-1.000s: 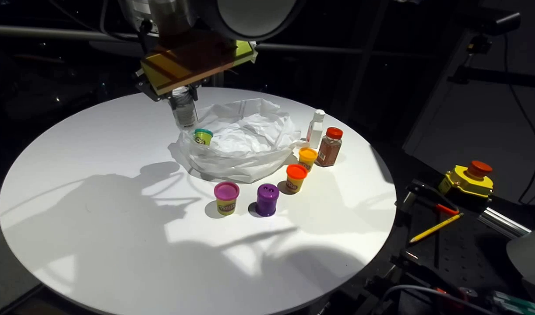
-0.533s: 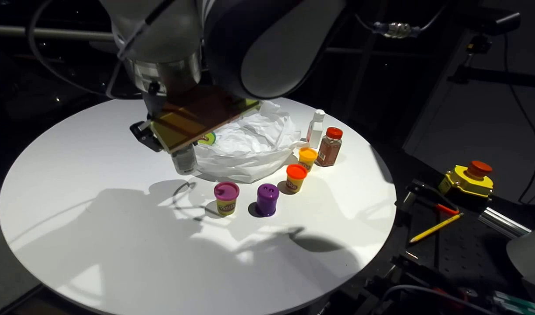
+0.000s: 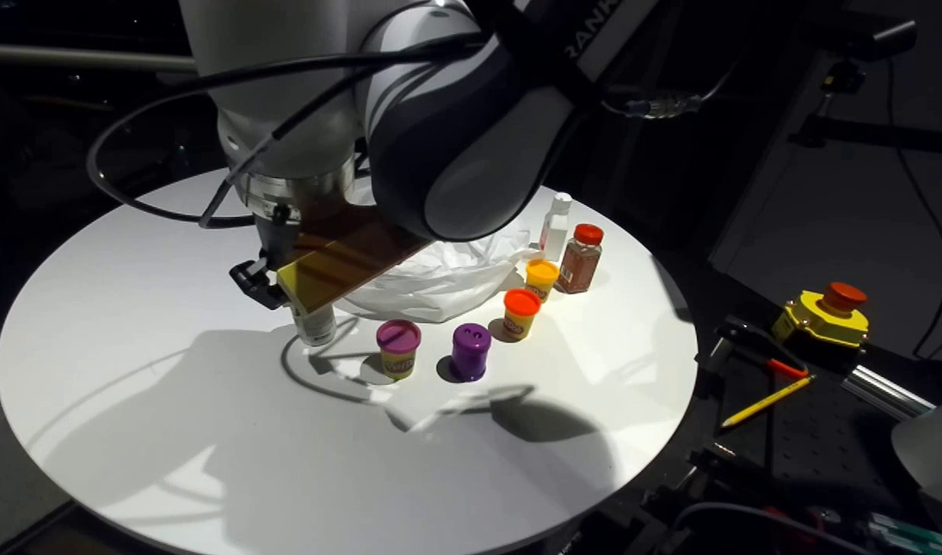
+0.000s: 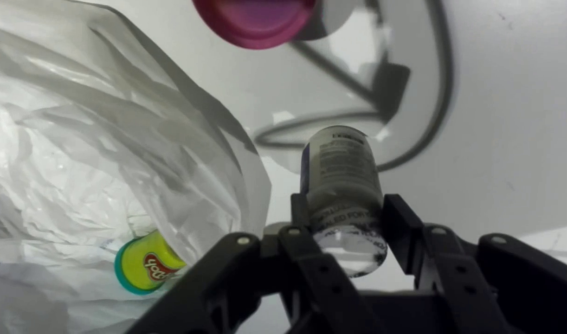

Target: Pick up the bottles and containers from the plastic bag and put them on the table.

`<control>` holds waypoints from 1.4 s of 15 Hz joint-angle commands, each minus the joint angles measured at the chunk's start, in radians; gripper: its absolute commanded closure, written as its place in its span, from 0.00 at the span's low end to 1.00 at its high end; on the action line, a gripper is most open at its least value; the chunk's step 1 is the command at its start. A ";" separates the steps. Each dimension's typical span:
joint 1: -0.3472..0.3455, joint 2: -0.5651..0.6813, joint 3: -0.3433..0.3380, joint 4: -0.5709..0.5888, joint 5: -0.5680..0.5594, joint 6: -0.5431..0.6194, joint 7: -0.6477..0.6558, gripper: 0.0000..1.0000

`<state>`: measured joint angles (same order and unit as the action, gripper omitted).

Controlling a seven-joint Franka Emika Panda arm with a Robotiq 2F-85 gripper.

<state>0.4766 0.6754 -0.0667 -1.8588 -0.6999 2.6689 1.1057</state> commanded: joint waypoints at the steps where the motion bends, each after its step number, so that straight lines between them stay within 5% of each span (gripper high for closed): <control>1: -0.004 0.004 0.022 -0.013 0.019 0.088 -0.040 0.81; 4: 0.008 0.001 0.020 -0.027 0.028 0.113 -0.058 0.81; 5: 0.020 -0.003 0.009 -0.027 0.018 0.099 -0.061 0.31; 10: 0.032 -0.079 0.010 -0.024 0.044 -0.021 -0.076 0.01; 16: -0.050 -0.127 0.035 0.032 0.160 -0.194 -0.122 0.00; 21: -0.138 -0.084 0.021 0.050 0.302 -0.176 -0.184 0.00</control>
<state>0.3856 0.5646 -0.0479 -1.8320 -0.4689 2.4799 0.9510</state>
